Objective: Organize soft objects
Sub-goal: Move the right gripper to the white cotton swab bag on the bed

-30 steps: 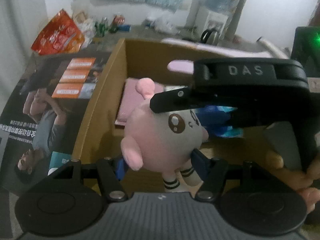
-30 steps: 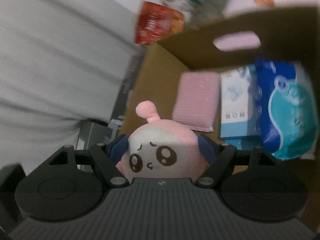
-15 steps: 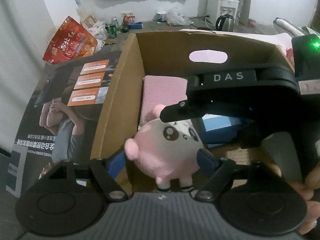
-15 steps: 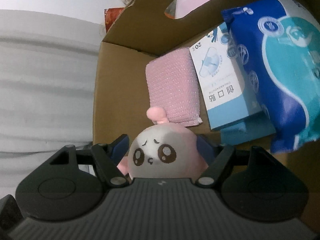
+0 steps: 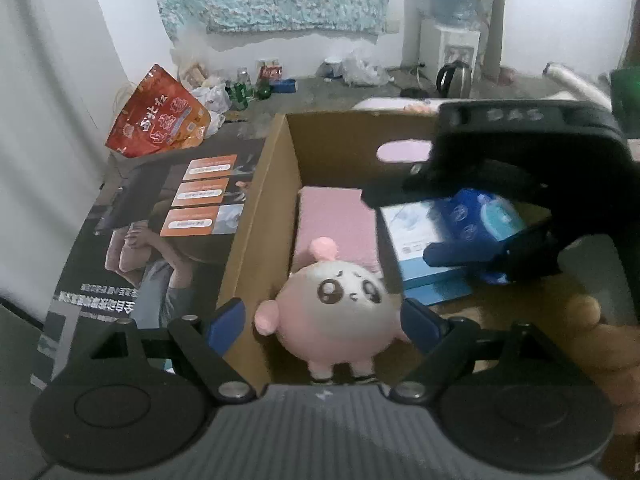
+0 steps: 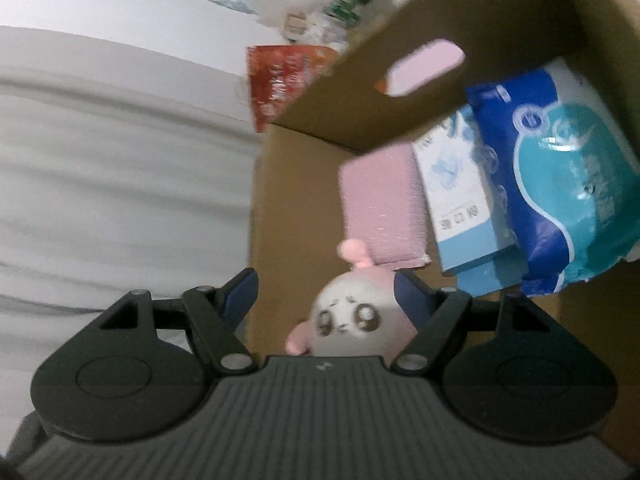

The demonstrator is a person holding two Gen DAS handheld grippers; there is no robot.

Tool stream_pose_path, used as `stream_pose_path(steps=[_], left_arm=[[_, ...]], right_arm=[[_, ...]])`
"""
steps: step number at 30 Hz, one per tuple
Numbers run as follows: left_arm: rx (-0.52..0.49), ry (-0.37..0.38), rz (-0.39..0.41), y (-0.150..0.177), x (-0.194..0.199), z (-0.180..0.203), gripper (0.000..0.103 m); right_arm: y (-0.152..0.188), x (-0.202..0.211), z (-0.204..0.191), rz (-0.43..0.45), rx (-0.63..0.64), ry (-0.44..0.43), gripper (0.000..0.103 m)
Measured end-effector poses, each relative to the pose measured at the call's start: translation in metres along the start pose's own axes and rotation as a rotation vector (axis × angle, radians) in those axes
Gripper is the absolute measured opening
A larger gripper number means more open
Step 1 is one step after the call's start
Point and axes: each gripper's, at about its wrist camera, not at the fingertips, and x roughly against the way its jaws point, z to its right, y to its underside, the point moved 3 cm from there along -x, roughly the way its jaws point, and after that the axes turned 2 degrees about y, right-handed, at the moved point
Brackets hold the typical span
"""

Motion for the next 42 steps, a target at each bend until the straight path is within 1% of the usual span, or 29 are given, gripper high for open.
stream_pose_path(steps=[5,8,10,12,14,18,19,26,29,32,36,39,41,42], left_arm=[[0.038,0.047,0.056,0.002,0.038,0.007,0.088],[0.039,0.079,0.101,0.006,0.064,0.02,0.09],[0.034,0.114,0.13,0.011,0.081,0.033,0.09],[0.025,0.159,0.154,0.018,0.095,0.049,0.092],[0.012,0.204,0.166,0.027,0.106,0.068,0.092],[-0.024,0.282,0.191,0.046,0.122,0.111,0.092],[-0.029,0.3,0.196,0.05,0.124,0.122,0.092],[-0.09,0.406,0.207,0.079,0.122,0.203,0.092],[-0.132,0.44,0.213,0.09,0.119,0.24,0.092],[-0.172,0.46,0.21,0.099,0.113,0.272,0.092],[-0.2,0.486,0.187,0.108,0.097,0.312,0.092],[-0.223,0.478,0.166,0.107,0.083,0.335,0.092],[-0.232,0.473,0.154,0.099,0.076,0.346,0.092],[-0.236,0.473,0.155,0.094,0.075,0.349,0.092]], right_arm=[[-0.001,0.055,-0.018,0.031,0.079,-0.076,0.077],[0.003,0.099,-0.021,0.061,0.128,-0.125,0.079],[0.008,0.137,-0.017,0.089,0.148,-0.152,0.08],[0.017,0.168,-0.006,0.111,0.168,-0.168,0.081],[0.028,0.186,0.006,0.131,0.182,-0.175,0.082],[0.053,0.236,0.048,0.177,0.181,-0.188,0.083],[0.058,0.242,0.06,0.19,0.177,-0.187,0.083],[0.089,0.33,0.137,0.331,0.135,-0.141,0.084],[0.103,0.363,0.17,0.398,0.129,-0.088,0.085],[0.114,0.384,0.203,0.448,0.118,-0.008,0.085],[0.122,0.404,0.242,0.484,0.087,0.071,0.085],[0.119,0.413,0.264,0.495,0.073,0.108,0.085],[0.114,0.424,0.272,0.505,0.068,0.113,0.085],[0.106,0.426,0.275,0.513,0.067,0.113,0.085]])
